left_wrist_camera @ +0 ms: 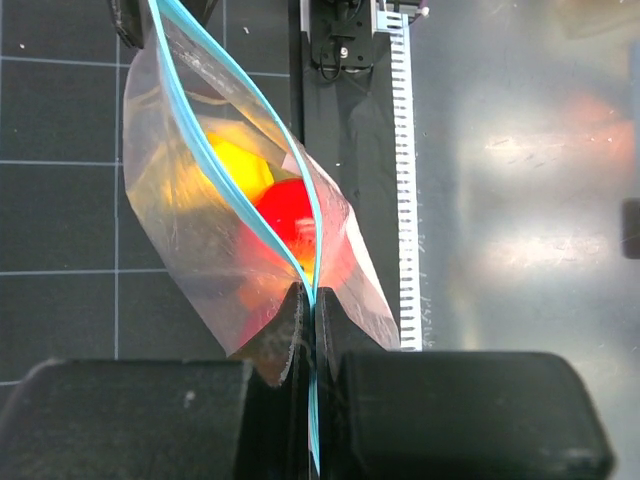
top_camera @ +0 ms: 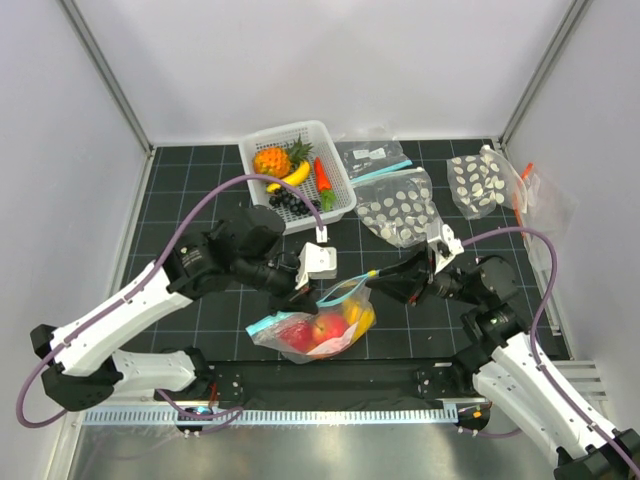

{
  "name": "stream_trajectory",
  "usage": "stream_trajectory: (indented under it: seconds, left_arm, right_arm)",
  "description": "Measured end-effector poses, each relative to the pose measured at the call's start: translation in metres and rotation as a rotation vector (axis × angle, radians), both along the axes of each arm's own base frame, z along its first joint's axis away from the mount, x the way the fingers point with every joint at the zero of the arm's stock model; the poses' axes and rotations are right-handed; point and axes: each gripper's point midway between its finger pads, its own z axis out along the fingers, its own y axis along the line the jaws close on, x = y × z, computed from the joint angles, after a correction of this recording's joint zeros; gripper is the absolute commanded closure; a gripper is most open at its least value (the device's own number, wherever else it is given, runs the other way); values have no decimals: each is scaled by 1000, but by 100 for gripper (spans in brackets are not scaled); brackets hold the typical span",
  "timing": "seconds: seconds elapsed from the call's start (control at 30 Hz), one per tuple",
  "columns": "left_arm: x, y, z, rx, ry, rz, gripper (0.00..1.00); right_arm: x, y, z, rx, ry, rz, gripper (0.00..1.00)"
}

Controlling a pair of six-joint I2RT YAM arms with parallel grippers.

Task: Place the food in the zip-top bag and seal the zipper
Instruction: Zip the zipper food storage bag at the center of the board.

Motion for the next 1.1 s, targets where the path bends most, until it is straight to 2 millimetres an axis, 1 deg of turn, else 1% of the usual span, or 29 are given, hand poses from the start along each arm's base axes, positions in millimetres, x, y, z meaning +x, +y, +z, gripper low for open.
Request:
stream_trajectory:
  seconds: [0.13,0.17,0.2,0.23,0.3,0.33,0.4,0.43,0.53,0.63,0.73,0.77,0.93,1.1]
  left_arm:
    - [1,-1,-3,13,7,1,100]
    - [2,-1,-4,16,7,3,100]
    - [2,-2,-4,18,7,5,99]
    - [4,-1,-5,23,1,13,92]
    - [10,0,-7,38,-16,44,84]
    - [14,0,-8,46,-27,62,75]
    - [22,1,-10,57,-49,101,66]
    - [27,0,-11,62,-61,123,59]
    - [41,-1,-15,84,-94,180,50]
    - [51,-6,-20,109,-107,209,48]
    - [63,-18,-19,116,-116,223,48]
    - [69,-26,-15,107,-123,227,48]
    - [88,-53,1,72,-152,236,47]
    - [99,-69,11,47,-167,234,47]
  right_arm:
    - [-3,2,-1,-1,11,18,92]
    - [-4,2,-1,0,13,22,99]
    - [-4,2,-1,-1,14,24,99]
    - [-4,2,-1,-1,19,23,99]
    - [-3,2,-2,-3,29,18,99]
    - [-1,2,-4,-5,41,4,99]
    - [4,1,-9,-16,74,-27,99]
    - [7,0,-13,-24,95,-46,99]
    - [18,-4,-26,-50,159,-116,99]
    - [26,-8,-35,-67,198,-177,99]
    - [30,-10,-40,-78,213,-210,99]
    - [31,-11,-40,-81,215,-217,99]
    - [31,-14,-45,-94,231,-237,99]
    - [28,-18,-43,-109,243,-253,99]
